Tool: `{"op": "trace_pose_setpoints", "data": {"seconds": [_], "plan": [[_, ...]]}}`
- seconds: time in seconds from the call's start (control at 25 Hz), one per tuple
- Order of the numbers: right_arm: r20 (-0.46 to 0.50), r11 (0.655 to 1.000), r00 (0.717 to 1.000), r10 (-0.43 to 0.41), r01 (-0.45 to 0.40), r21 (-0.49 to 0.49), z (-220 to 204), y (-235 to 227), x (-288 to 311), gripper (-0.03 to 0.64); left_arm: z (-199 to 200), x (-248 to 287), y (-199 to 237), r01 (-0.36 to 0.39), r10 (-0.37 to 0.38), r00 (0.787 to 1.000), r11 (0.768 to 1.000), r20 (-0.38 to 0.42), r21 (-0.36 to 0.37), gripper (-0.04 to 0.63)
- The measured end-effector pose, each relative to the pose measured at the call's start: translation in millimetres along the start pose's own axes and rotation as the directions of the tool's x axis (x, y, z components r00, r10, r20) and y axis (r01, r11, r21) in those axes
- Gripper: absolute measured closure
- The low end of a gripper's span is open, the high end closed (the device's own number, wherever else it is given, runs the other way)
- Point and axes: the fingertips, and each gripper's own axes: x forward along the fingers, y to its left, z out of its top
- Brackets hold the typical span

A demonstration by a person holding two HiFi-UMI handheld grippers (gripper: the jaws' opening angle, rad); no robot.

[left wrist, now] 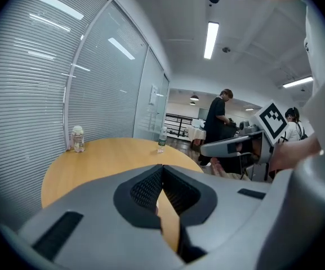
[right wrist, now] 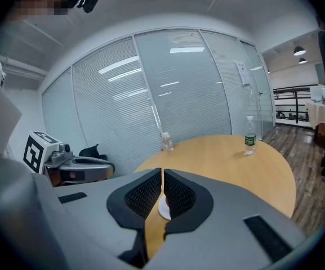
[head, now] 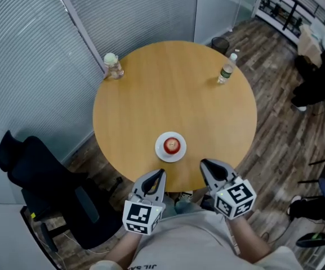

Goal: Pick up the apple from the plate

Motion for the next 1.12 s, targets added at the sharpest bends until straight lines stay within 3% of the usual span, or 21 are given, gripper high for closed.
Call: {"op": "trace_pose_setpoints", "data": {"seconds": [0.2,0.72,1.12], "plan": [[-0.014,0.999,1.000,-0.023,0.024,0.028,-5,-4,10,0.581,-7,17,10,0.051,-0.049,0.998,0.998,-0.047,0.035,0.582],[-0.073,0.996,0.996,-0.044,0.050,0.075,-29,-14,26,0.581,-67,85,34,0.137,-0.113,0.970,0.985,-0.216,0.100,0.367],[-0.102,0.991,0.993,-0.067,0.078,0.108,-39,-31,29,0.581,-112,141,54,0.157,-0.109,0.943,0.979,-0.315,0.132,0.272]]}}
